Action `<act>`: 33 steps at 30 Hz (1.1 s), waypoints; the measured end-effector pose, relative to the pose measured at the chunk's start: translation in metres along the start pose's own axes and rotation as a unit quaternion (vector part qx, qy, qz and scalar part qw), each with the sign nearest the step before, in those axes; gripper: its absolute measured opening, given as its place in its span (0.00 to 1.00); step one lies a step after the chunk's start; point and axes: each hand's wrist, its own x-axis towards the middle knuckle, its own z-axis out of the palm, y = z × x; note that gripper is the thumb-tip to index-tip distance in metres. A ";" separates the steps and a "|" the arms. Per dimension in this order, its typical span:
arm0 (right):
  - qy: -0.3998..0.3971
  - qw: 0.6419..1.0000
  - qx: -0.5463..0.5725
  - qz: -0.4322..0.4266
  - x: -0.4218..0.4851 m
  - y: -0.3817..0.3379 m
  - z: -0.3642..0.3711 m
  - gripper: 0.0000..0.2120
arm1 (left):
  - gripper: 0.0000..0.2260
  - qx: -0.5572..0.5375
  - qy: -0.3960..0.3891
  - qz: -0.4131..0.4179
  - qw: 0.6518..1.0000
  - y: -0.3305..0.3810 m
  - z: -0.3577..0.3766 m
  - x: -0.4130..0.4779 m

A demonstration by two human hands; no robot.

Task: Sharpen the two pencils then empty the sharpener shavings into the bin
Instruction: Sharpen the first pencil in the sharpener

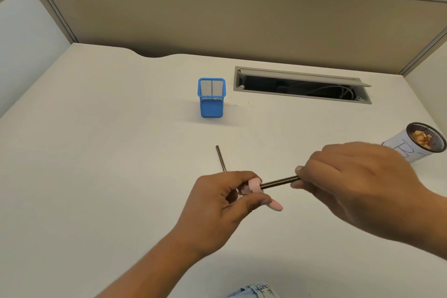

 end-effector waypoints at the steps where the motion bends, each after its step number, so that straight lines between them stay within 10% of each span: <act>1: -0.039 0.997 0.036 0.063 0.001 -0.006 0.001 0.15 | 0.07 0.053 0.016 0.029 0.998 -0.002 0.000 -0.001; 6: -0.279 0.750 0.437 0.411 0.006 -0.002 0.004 0.15 | 0.08 0.207 0.011 0.125 0.970 -0.013 0.005 -0.006; 11: -0.220 0.907 0.230 0.277 0.004 -0.008 0.002 0.14 | 0.10 0.138 0.011 0.031 0.990 -0.013 0.003 -0.002; 15: -0.059 0.998 0.032 0.010 0.004 -0.001 0.003 0.12 | 0.13 -0.040 0.002 -0.032 0.999 -0.009 0.003 -0.001; 18: 0.014 0.998 -0.024 -0.054 0.002 -0.001 0.007 0.12 | 0.10 -0.045 0.002 -0.022 0.999 -0.007 0.004 -0.001; 21: -0.064 0.993 0.063 0.073 0.003 -0.009 0.005 0.15 | 0.09 0.088 0.046 0.049 0.994 -0.008 0.003 0.001; 26: -0.314 0.740 0.449 0.390 0.013 0.001 0.004 0.17 | 0.08 0.201 0.031 0.160 0.966 -0.013 0.011 -0.003; 28: -0.316 0.757 0.427 0.380 0.010 0.001 0.005 0.16 | 0.08 0.185 0.018 0.139 0.973 -0.014 0.011 -0.003; 33: -0.239 0.927 0.177 0.228 0.003 -0.006 -0.008 0.12 | 0.07 0.125 0.014 0.048 0.991 -0.011 0.009 -0.001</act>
